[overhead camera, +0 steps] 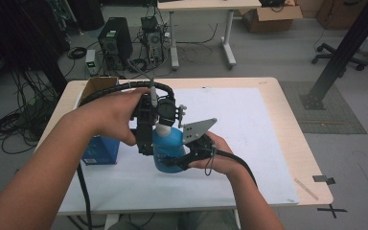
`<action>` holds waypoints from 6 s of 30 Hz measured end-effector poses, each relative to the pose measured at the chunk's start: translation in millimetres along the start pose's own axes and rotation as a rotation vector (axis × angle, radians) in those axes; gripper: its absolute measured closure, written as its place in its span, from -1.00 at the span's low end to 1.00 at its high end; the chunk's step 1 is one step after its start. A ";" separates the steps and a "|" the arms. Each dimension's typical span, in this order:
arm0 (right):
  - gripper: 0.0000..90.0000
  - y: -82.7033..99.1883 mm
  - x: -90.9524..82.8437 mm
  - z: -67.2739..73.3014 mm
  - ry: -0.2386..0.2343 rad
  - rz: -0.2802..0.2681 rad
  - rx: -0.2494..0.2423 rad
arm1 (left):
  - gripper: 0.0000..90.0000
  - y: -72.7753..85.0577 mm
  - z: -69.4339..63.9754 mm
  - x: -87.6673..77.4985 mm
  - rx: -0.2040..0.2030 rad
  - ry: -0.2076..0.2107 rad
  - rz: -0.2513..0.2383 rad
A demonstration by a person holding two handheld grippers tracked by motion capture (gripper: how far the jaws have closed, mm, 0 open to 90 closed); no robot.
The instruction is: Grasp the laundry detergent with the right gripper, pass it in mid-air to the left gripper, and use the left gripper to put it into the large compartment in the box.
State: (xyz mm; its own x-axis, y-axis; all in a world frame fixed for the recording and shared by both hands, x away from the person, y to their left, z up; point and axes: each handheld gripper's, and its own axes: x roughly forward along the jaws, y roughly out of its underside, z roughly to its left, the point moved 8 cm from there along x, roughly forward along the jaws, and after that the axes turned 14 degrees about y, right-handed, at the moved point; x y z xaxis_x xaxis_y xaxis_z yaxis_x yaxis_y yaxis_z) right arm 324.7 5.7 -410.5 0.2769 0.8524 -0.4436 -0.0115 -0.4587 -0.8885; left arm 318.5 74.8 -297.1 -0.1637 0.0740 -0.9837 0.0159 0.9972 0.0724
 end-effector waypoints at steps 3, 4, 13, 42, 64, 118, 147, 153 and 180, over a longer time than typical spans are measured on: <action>-0.01 -1.6 3.6 1.5 -0.001 0.000 -0.004 | -0.98 -0.7 0.1 2.0 0.002 0.001 -0.005; -0.01 -2.2 4.5 1.9 -0.002 0.001 -0.004 | -0.99 -0.9 0.2 2.5 0.003 0.002 -0.004; -0.01 -10.6 12.1 6.9 -0.016 -0.013 -0.004 | -0.99 -2.5 0.4 7.6 0.007 0.010 -0.012; -0.02 -17.2 17.2 11.5 -0.027 -0.023 -0.008 | -0.83 -5.5 2.6 16.3 0.025 0.021 -0.005; -0.01 -20.8 18.3 12.4 -0.028 -0.024 -0.006 | -0.53 -2.0 2.3 17.4 0.029 0.026 -0.012; -0.17 -18.8 17.0 13.6 -0.037 -0.025 -0.005 | -0.12 -2.4 2.2 18.8 0.006 0.043 -0.025; -0.76 -12.3 6.3 3.2 -0.026 -0.023 0.079 | -0.13 0.4 7.9 17.0 -0.002 0.020 0.004; -0.93 -11.1 4.1 0.8 -0.020 -0.023 0.092 | -0.13 -0.1 8.4 16.2 0.002 0.018 0.003; -0.98 9.3 -61.4 -29.9 0.092 0.135 0.012 | -0.13 25.6 20.9 -5.9 -0.199 0.091 -0.027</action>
State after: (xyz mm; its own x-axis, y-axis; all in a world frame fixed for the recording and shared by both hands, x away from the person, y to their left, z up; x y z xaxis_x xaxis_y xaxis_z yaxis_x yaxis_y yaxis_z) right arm 336.3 -58.4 -388.0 0.3585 0.7564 -0.5472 -0.0661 -0.5641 -0.8231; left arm 340.4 99.8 -292.9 -0.2502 0.0384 -0.9674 -0.1834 0.9792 0.0863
